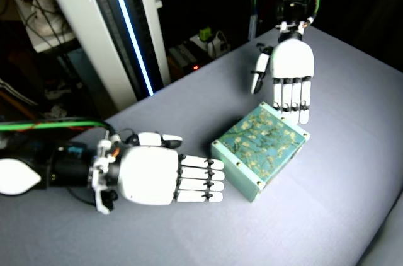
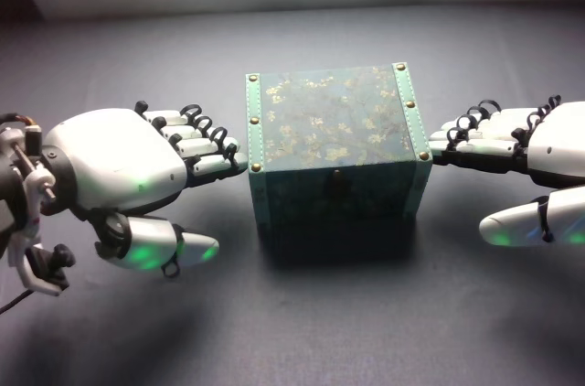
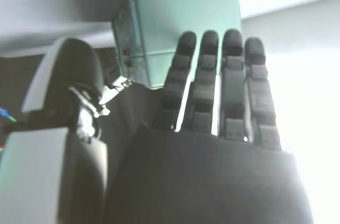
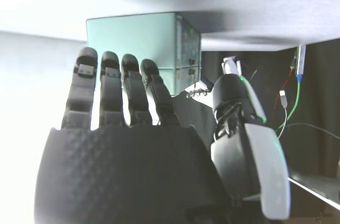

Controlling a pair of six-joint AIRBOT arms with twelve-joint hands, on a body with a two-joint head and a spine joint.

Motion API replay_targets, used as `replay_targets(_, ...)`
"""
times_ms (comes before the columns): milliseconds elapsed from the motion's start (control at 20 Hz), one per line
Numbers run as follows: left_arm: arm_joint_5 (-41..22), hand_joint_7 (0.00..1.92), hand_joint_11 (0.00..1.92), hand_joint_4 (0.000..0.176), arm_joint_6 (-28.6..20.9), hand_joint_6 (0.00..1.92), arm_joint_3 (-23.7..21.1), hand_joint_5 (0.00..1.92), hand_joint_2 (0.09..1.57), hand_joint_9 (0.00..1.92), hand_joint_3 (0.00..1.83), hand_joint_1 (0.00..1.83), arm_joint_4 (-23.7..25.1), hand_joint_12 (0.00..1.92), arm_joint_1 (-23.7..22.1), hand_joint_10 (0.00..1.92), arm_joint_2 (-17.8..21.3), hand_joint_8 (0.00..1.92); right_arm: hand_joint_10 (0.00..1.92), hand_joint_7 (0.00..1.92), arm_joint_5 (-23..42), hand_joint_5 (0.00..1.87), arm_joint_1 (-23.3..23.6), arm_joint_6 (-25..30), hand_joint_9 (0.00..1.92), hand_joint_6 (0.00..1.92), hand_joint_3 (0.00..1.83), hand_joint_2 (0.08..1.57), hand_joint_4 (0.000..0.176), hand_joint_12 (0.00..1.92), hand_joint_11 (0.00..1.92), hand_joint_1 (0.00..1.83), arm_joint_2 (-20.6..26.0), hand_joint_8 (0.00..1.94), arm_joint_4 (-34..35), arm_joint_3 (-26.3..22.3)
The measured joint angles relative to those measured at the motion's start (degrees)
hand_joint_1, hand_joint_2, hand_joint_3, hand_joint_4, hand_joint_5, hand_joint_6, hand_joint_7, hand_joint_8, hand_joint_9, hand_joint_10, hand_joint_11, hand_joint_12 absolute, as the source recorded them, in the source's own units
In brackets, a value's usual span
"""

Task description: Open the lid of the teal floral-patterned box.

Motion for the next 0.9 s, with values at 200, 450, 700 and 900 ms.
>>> replay_targets(200, 0.6, 0.13, 0.15, 0.0, -0.2, 0.0, 0.0, 0.09, 1.37, 0.16, 0.01, 0.0, 0.8, 0.13, -0.8, 0.0, -0.3, 0.0, 0.01, 0.0, -0.1, 0.0, 0.0, 0.2, 0.22, 0.0, 0.0, 1.29, 0.0, 0.92, 0.09, 0.0, 0.0, 0.0, 0.0, 0.0)
replay_targets(450, -0.7, 0.18, 0.21, 0.0, -2.0, 0.02, -0.7, 0.15, 1.36, 0.22, 0.0, 0.0, 1.3, 0.16, -0.7, 0.02, 0.7, 0.02, 0.01, 0.0, 1.4, 0.0, 0.0, 2.6, 0.08, 0.0, 0.0, 1.18, 0.0, 0.43, 0.0, 0.0, 0.1, 0.0, 1.5, 0.1)
replay_targets(700, -3.8, 0.03, 0.13, 0.0, -2.1, 0.0, -0.7, 0.0, 1.35, 0.09, 0.0, 0.0, -1.7, 0.15, -0.7, 0.0, 1.5, 0.0, 0.01, 0.01, 5.6, 0.01, 0.0, 2.6, 0.03, 0.01, 0.01, 1.22, 0.0, 0.16, 0.02, 0.0, 0.4, 0.01, 6.9, 0.1)
replay_targets(900, -10.8, 0.0, 0.11, 0.0, -0.5, 0.0, -1.3, 0.0, 1.41, 0.03, 0.02, 0.0, -5.3, 0.16, -0.6, 0.0, 1.3, 0.0, 0.0, 0.03, 10.6, 0.02, 0.2, 2.7, 0.04, 0.0, 0.0, 1.18, 0.0, 0.13, 0.0, 0.0, -0.2, 0.0, 8.4, -0.2)
